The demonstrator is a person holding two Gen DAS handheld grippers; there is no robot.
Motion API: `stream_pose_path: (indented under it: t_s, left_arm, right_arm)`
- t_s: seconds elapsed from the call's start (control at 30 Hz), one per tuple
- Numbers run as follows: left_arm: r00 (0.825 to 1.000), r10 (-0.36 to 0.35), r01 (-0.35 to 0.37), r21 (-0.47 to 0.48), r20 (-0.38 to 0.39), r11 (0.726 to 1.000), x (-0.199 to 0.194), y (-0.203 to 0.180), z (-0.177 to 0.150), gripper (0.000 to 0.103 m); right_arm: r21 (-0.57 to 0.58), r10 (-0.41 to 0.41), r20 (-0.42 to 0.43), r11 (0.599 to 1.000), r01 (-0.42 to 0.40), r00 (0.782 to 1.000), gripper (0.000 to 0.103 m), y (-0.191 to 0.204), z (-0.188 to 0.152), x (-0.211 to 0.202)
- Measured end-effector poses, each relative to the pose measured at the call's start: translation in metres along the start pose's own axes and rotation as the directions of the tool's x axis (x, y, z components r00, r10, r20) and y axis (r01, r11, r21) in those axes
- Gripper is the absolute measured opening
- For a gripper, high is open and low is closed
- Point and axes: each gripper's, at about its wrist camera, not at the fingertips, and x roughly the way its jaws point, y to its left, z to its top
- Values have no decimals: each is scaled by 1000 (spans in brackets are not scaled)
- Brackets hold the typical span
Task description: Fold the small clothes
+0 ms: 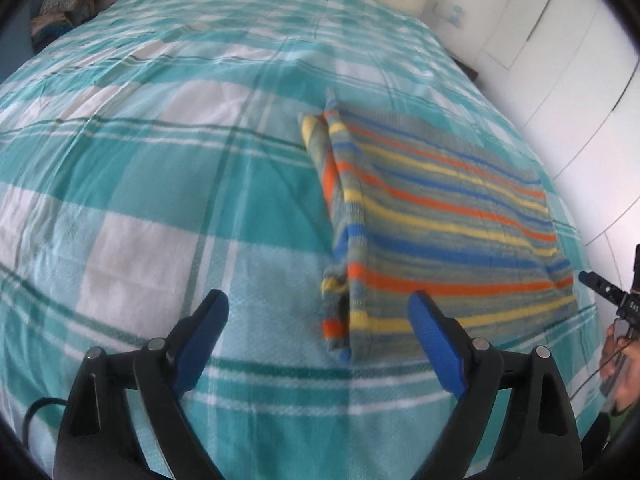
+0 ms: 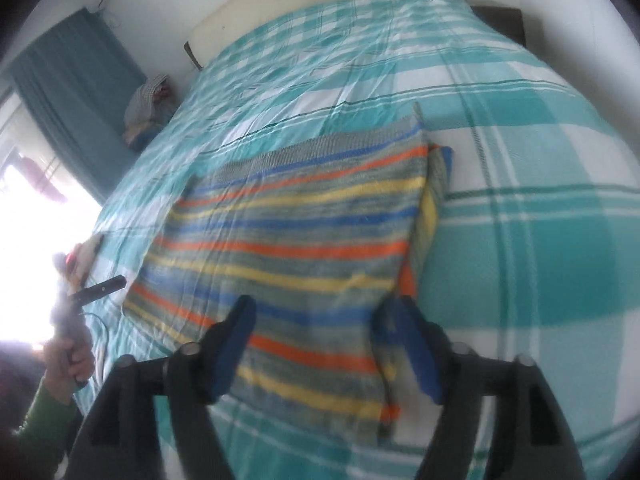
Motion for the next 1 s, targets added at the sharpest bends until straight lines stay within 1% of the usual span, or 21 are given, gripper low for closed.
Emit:
stream_pose_path:
  t_s: [0.03,0.07,0.1,0.13,0.17,0.2,0.27,0.37,0.47,0.53,0.57,0.6,0.63,0.67,0.7,0.73,0.77,0.83,0.93,0.97,1.0]
  left_arm:
    - [1000,18,-18,8,-6,1000,4,0,-3,93]
    - [1000,27,-27,3,-14,1000,8,0,-6,88]
    - [1000,24,-24,-13,-19,1000,11,1,-8,57]
    - [999,16,-17,-30,-33,999,15,3,-9,32]
    - [998,-34,31,-58,-57,998,18,6,-11,5]
    - [997,-56,51,-81,-61,995,16,8,-13,4]
    - [999,-24,22,-44,-49,999,4,7,-19,0]
    - [996,32,-34,-32,-78,999,2,17,-30,0]
    - [998,11,-15,-60,-69,998,3,26,-34,0]
    - [999,26,-28,-54,-48,998,-5,25,-37,1]
    - [999,26,-29,-61,-44,998,-11,25,-38,7]
    - [999,11,-14,-71,-37,997,-18,28,-40,23]
    - [1000,-4,3,-84,-17,996,-26,31,-43,35]
    - [1000,-14,16,-99,19,995,-37,35,-44,60]
    - [997,-25,33,-115,69,993,-48,39,-45,70]
    - [993,-40,54,-125,110,991,-58,43,-45,70]
    - [991,-62,78,-128,121,989,-62,44,-43,70]
    - [988,-112,123,-108,105,987,-59,36,-35,68]
    - [992,-95,96,-14,81,995,-43,7,-24,65]
    - [995,-72,72,3,62,997,-31,-3,-20,59]
    - [997,-60,60,0,41,998,-19,-9,-17,45]
  right_arm:
    - [-1,-34,5,999,34,999,82,-1,-10,-7]
    - [3,-42,-5,999,42,999,82,-4,-18,-8]
    - [16,-19,-32,1000,20,999,81,-7,-23,-5]
    - [43,24,-77,999,-21,997,64,-11,-29,2]
    - [71,52,-112,997,-44,992,20,-15,-31,8]
    - [103,62,-131,994,-49,989,11,-21,-36,11]
    - [157,75,-114,986,-56,991,11,-33,-42,7]
    - [172,57,-105,984,-38,993,9,-41,-51,-6]
    - [161,32,-122,987,-12,992,9,-43,-59,4]
    - [149,18,-100,989,-3,995,9,-40,-59,6]
    - [145,18,-91,989,-4,996,14,-39,-58,5]
    - [145,28,-81,989,-16,996,19,-38,-59,2]
    - [150,37,-74,988,-25,997,31,-38,-60,-1]
    - [161,48,-58,986,-38,997,50,-37,-61,-6]
    - [167,50,-34,985,-44,998,59,-36,-62,-12]
    - [166,37,3,985,-37,999,71,-35,-66,-22]
    - [157,24,41,987,-30,999,72,-33,-69,-31]
    - [146,25,107,988,-41,994,72,-34,-79,-47]
    - [177,51,183,981,-84,982,72,-40,-96,-57]
    - [192,57,189,977,-94,980,72,-39,-98,-55]
    - [207,62,184,973,-101,981,72,-41,-99,-53]
